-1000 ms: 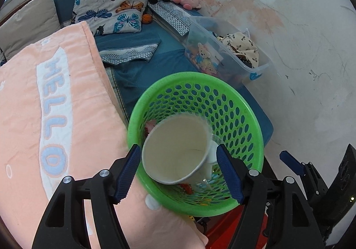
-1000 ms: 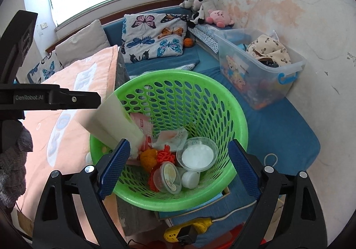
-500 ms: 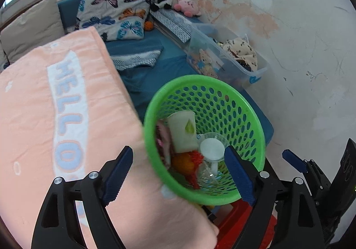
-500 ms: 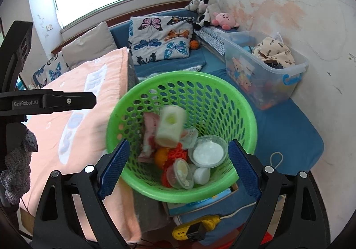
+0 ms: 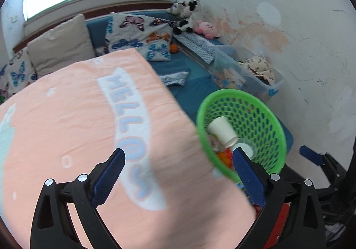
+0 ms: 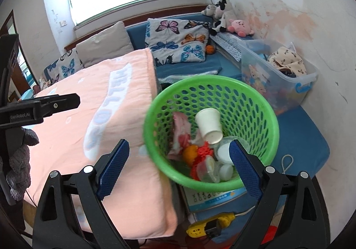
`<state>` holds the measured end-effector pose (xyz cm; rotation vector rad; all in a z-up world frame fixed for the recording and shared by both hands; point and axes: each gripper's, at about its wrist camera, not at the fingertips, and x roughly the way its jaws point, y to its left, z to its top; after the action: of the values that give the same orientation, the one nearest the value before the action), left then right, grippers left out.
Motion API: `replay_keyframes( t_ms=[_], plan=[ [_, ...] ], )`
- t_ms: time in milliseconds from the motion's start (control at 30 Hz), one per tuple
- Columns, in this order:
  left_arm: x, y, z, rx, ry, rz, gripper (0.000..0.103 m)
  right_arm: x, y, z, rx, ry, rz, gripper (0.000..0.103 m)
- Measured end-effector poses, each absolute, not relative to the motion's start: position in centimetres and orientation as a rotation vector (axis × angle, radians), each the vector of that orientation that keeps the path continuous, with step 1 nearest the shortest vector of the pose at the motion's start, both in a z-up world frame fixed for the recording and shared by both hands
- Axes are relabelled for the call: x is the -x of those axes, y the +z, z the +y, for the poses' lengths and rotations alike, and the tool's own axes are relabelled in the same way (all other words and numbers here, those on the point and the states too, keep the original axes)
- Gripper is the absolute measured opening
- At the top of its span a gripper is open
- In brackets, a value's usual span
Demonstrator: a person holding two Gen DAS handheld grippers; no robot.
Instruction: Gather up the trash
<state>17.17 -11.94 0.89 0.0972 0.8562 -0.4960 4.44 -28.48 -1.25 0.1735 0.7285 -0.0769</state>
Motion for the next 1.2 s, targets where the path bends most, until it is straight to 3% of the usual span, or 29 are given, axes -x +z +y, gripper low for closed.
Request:
replay_keyframes(
  t_ms=[733, 1200],
  plan=[
    [-11.6, 0.9, 2.4, -0.089, -0.223, 0.746, 0.096, -2.2, -1.1, -19.1, -0.118, 0.012, 0.725, 0.096],
    [-7.6, 0.9, 5.3, -0.091, -0.166, 0.675, 0.096, -1.7, -1.8, -16.1, -0.128, 0.078, 0.719, 0.098]
  ],
)
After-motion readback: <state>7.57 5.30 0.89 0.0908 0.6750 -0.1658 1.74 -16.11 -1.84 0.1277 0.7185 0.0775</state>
